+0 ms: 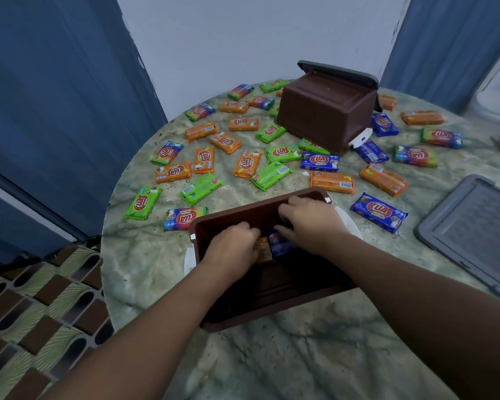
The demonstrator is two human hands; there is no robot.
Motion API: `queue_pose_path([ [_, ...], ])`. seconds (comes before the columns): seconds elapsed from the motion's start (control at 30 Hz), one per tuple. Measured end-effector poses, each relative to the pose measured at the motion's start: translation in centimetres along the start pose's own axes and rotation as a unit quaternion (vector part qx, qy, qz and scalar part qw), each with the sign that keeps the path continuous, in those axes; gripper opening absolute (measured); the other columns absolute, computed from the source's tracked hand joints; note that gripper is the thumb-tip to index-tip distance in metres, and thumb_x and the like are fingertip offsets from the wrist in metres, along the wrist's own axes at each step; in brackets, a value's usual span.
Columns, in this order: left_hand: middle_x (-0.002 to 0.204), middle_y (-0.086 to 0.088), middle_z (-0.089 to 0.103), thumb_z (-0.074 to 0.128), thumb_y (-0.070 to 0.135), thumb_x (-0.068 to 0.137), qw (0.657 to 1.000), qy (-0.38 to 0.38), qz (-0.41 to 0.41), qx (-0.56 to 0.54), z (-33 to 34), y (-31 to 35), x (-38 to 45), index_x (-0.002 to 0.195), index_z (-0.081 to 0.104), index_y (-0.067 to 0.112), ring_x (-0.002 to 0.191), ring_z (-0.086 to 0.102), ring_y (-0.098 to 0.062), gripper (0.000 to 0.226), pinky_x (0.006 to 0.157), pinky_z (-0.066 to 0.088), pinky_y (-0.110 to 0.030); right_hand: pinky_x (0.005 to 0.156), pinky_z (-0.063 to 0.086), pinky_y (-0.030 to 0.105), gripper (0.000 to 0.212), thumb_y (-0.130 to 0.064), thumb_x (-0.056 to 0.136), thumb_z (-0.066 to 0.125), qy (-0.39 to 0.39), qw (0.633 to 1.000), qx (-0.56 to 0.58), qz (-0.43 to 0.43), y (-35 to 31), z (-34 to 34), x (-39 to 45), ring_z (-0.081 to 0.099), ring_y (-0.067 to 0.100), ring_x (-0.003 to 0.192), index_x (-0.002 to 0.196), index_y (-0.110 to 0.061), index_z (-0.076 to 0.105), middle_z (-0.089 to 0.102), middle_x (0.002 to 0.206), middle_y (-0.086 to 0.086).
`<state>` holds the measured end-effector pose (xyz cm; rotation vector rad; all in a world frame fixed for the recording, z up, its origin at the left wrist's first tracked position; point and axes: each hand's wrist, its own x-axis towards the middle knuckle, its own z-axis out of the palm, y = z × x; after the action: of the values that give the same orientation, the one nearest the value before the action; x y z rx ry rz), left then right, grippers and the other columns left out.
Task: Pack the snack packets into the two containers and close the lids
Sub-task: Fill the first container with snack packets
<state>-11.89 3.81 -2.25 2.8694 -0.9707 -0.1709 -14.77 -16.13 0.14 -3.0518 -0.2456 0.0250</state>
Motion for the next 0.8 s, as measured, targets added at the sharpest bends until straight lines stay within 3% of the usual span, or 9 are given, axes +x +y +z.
queue_pose_path([
  [0.1,0.102,0.0,0.058,0.063,0.031,0.095,0.987,0.153,0.019,0.043,-2.1,-1.0,-0.3,0.109,0.063,0.019,0.096,0.054,-0.022,0.019,0.072,0.049,-0.036,0.084,0.044,0.038,0.033,-0.045,0.094,0.06,0.123,0.991,-0.054,0.013,0.9,-1.6,0.8,0.05,0.023,0.104,0.118,-0.024,0.056,0.056,0.114,0.003],
  [0.17,0.103,0.0,0.057,0.067,0.032,0.092,0.977,0.204,0.002,0.065,-3.2,-2.2,0.1,0.113,0.062,0.019,0.096,0.05,-0.021,0.025,0.073,0.046,-0.033,0.093,0.045,0.042,0.045,-0.044,0.09,0.067,0.109,0.991,-0.059,0.048,1.5,-2.2,1.3,0.047,0.026,0.115,0.131,-0.029,0.053,0.051,0.126,0.004],
  [0.23,0.11,0.0,0.059,0.067,0.039,0.092,0.98,0.173,-0.03,0.089,-3.9,-3.4,0.8,0.121,0.062,0.024,0.102,0.051,-0.024,0.033,0.079,0.046,-0.036,0.096,0.046,0.043,0.045,-0.044,0.094,0.065,0.042,0.997,-0.019,0.063,2.0,-2.4,1.9,0.048,0.027,0.123,0.137,-0.035,0.054,0.051,0.134,0.002],
  [0.33,0.107,0.005,0.067,0.059,0.046,0.097,0.993,0.091,-0.054,0.044,-4.3,-4.4,1.8,0.111,0.069,0.028,0.103,0.06,-0.023,0.025,0.076,0.048,-0.037,0.087,0.048,0.04,0.036,-0.041,0.1,0.057,-0.028,0.997,0.038,0.059,2.2,-2.6,2.5,0.052,0.026,0.12,0.136,-0.037,0.058,0.059,0.128,0.0],
  [0.6,0.106,0.001,0.071,0.062,0.044,0.096,0.993,0.011,-0.117,0.003,-5.6,-7.6,1.3,0.113,0.072,0.033,0.102,0.064,-0.024,0.022,0.079,0.053,-0.037,0.09,0.053,0.043,0.035,-0.042,0.1,0.057,-0.036,0.998,0.042,0.033,-0.5,-2.4,5.0,0.056,0.026,0.119,0.135,-0.037,0.06,0.06,0.127,0.0],
  [0.8,0.109,-0.001,0.072,0.065,0.044,0.094,0.987,-0.011,-0.161,0.002,-6.4,-11.5,-0.5,0.112,0.073,0.033,0.104,0.064,-0.026,0.023,0.082,0.054,-0.039,0.082,0.053,0.039,0.027,-0.042,0.099,0.057,-0.023,0.999,0.036,0.002,-4.1,-1.4,7.5,0.058,0.028,0.112,0.126,-0.037,0.064,0.062,0.118,0.002],
])
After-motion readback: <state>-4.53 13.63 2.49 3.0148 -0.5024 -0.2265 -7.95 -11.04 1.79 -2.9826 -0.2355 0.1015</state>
